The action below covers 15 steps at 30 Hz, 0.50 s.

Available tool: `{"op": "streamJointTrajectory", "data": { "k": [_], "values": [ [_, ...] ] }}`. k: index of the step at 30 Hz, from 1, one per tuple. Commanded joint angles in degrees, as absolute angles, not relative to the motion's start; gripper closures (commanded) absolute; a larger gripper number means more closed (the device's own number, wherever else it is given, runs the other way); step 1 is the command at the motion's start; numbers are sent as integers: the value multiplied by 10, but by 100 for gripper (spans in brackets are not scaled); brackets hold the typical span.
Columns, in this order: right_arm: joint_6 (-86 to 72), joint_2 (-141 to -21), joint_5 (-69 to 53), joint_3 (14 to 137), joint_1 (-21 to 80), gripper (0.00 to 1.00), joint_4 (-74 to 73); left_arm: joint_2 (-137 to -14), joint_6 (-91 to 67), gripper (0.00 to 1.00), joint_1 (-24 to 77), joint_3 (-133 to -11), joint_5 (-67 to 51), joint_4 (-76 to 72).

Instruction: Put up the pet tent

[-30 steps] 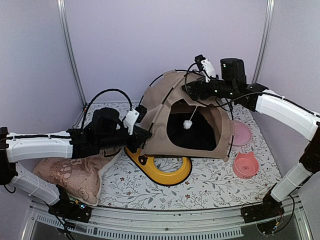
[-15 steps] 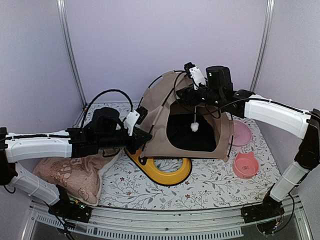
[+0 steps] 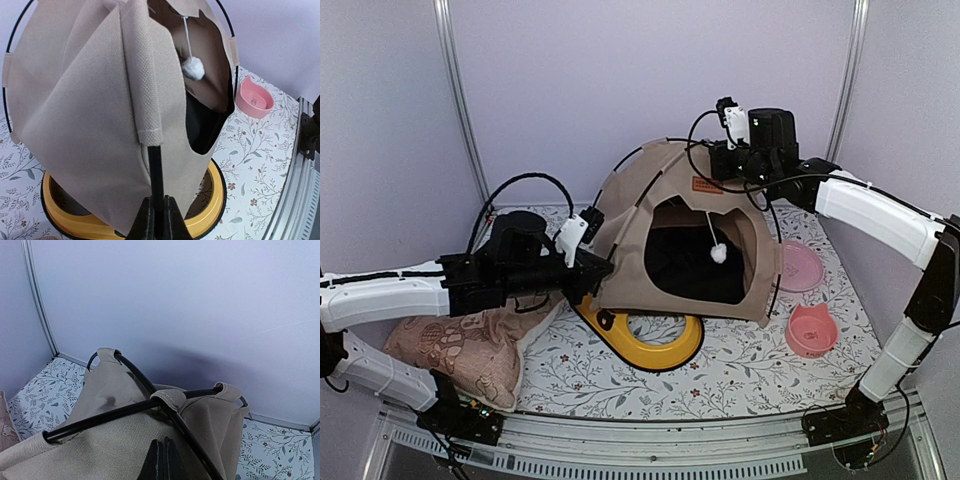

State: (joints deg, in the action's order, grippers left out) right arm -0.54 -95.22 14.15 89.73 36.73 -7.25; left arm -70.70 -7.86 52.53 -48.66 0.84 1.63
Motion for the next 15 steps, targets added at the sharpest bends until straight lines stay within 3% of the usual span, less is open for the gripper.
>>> {"op": "streamJointTrajectory", "data": {
  "k": [1, 9, 15],
  "values": [
    [-27, -907, 86, 917, 363, 97, -114, -674, -45, 100, 520, -504, 60, 13],
    [-13, -800, 47, 916, 356, 59, -133, -655, 43, 100, 487, -550, 72, -51],
    [17, -739, 45, 913, 331, 38, -138, -648, 99, 100, 421, -596, -13, -98]
  ]
}}
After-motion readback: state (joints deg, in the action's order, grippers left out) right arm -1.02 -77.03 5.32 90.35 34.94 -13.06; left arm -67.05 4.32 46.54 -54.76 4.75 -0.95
